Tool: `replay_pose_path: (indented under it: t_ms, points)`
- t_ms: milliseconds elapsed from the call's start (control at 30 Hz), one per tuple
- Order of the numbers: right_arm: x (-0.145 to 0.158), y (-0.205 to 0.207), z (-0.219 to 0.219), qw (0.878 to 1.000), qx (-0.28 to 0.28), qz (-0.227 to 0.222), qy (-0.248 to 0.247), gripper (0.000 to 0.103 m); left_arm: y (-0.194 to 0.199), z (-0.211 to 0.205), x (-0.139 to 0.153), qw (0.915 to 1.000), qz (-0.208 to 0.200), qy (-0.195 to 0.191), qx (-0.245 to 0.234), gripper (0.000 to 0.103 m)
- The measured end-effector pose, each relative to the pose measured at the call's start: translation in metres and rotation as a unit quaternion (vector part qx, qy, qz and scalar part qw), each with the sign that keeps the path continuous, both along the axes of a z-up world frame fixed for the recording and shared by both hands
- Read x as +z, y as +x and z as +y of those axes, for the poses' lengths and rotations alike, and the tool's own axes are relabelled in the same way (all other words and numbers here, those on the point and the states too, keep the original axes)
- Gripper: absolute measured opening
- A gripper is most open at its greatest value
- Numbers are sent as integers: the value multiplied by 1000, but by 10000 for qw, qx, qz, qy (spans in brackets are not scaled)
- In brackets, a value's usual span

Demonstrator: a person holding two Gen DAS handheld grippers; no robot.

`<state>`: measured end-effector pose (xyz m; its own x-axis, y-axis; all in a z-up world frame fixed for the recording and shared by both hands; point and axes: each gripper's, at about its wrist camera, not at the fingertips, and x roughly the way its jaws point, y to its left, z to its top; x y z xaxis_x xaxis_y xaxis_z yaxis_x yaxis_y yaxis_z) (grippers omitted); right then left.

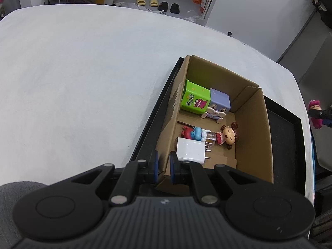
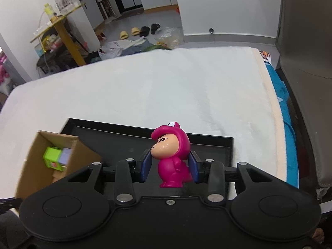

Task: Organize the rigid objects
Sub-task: 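Lift the pink figure with the right gripper and carry it over the box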

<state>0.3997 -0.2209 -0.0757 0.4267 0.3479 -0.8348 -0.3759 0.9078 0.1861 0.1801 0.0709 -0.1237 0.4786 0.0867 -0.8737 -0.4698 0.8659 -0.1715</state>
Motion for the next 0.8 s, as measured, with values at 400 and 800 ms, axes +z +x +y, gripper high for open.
replay_pose_path:
  t_ms: [400,800]
  points:
    - [34,-26,26,9986,356,-84,371,38,-1,0,1,10000,-33,-43,62,10]
    - [38,-52,71,9947,833,51,609,38,-4,3,1,9998,-72,-126,102,10]
